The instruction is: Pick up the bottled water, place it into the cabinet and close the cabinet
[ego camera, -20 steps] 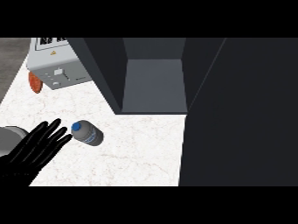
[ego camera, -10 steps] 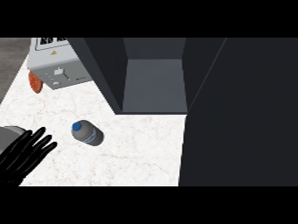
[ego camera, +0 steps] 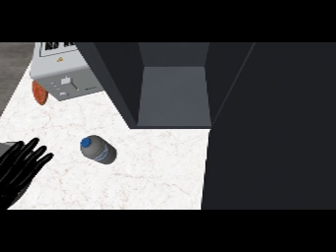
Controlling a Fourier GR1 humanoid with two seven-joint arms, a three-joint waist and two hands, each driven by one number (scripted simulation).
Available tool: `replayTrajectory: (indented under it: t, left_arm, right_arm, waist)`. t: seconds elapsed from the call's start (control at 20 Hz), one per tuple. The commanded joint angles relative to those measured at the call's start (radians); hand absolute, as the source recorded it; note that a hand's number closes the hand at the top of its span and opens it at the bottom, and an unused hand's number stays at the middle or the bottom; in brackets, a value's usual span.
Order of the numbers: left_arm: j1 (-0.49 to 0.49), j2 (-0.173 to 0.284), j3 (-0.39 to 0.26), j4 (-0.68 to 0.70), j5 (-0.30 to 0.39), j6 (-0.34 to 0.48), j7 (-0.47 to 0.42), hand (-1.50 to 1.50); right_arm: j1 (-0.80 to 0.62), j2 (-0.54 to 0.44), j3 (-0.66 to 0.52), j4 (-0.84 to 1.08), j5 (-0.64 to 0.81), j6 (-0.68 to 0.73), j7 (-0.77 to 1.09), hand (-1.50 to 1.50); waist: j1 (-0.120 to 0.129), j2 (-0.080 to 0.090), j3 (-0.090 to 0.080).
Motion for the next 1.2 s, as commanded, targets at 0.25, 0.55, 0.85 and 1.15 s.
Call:
replayTrajectory:
  t: [0.25,0.55,0.85,1.15]
  left_arm:
    - [-0.146,-0.027,0.048,0.186,-0.159,-0.026,-0.076,-1.5]
    - [-0.177,-0.029,0.094,0.351,-0.314,-0.123,-0.259,-1.5]
    - [-0.34,-0.03,0.069,0.55,-0.437,-0.084,-0.325,-1.5]
    - [-0.436,-0.028,0.054,0.781,-0.575,-0.062,-0.455,-1.5]
  right_arm:
    - [0.047,0.0,0.049,-0.039,0.036,0.003,-0.008,-1.5]
    - [0.149,-0.002,0.118,-0.027,0.082,0.021,-0.102,-1.5]
    - [0.04,0.023,0.117,0.046,0.097,-0.025,-0.092,-1.5]
    - [0.093,0.01,0.159,0.009,0.125,-0.027,-0.11,-1.5]
  waist:
    - [-0.002,0.001,0.0]
    - [-0.006,0.0,0.0]
    - [-0.003,0.002,0.0]
    - [-0.008,0.002,-0.001]
